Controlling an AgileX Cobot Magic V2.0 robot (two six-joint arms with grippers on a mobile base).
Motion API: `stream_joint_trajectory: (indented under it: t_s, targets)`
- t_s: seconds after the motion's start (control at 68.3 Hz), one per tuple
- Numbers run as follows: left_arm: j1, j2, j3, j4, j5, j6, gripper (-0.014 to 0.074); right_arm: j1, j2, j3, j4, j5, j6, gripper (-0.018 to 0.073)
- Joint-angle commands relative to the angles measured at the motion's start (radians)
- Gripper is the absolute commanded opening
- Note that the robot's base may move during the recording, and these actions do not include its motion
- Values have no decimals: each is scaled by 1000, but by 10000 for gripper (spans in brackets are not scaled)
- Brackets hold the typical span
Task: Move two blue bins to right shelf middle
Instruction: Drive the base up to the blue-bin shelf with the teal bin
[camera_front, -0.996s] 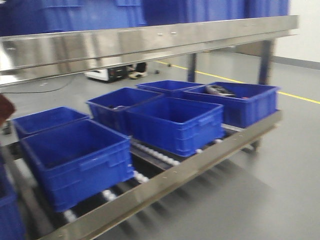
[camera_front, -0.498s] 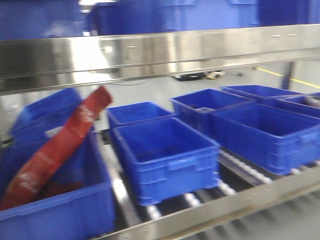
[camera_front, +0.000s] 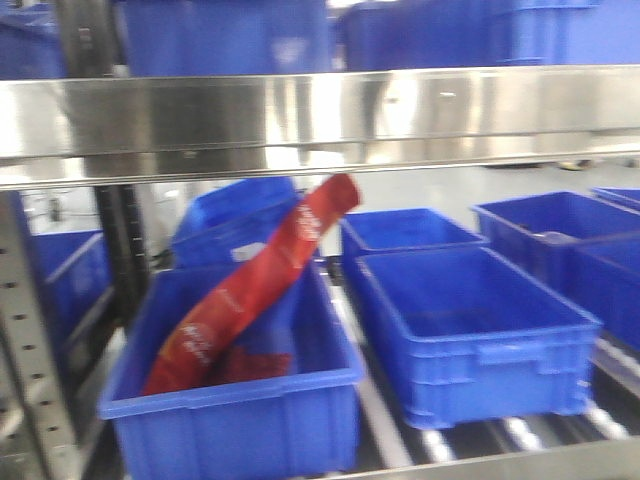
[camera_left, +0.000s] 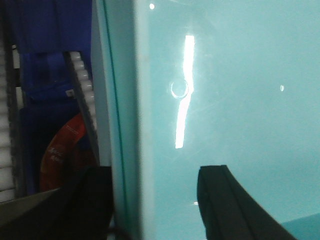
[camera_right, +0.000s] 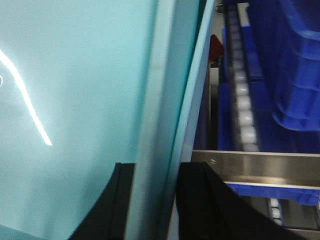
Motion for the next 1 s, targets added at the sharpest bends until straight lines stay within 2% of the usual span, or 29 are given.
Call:
stream_joint_trajectory:
  t_s: [0.0,0.981]
  targets:
    - [0,-30,-17,-7,-44,44,-111,-14,-9,-15,-53,-83,-2,-155]
    - [0,-30,-17,-7,-44,44,-111,-14,-9,-15,-53,-83,-2,-155]
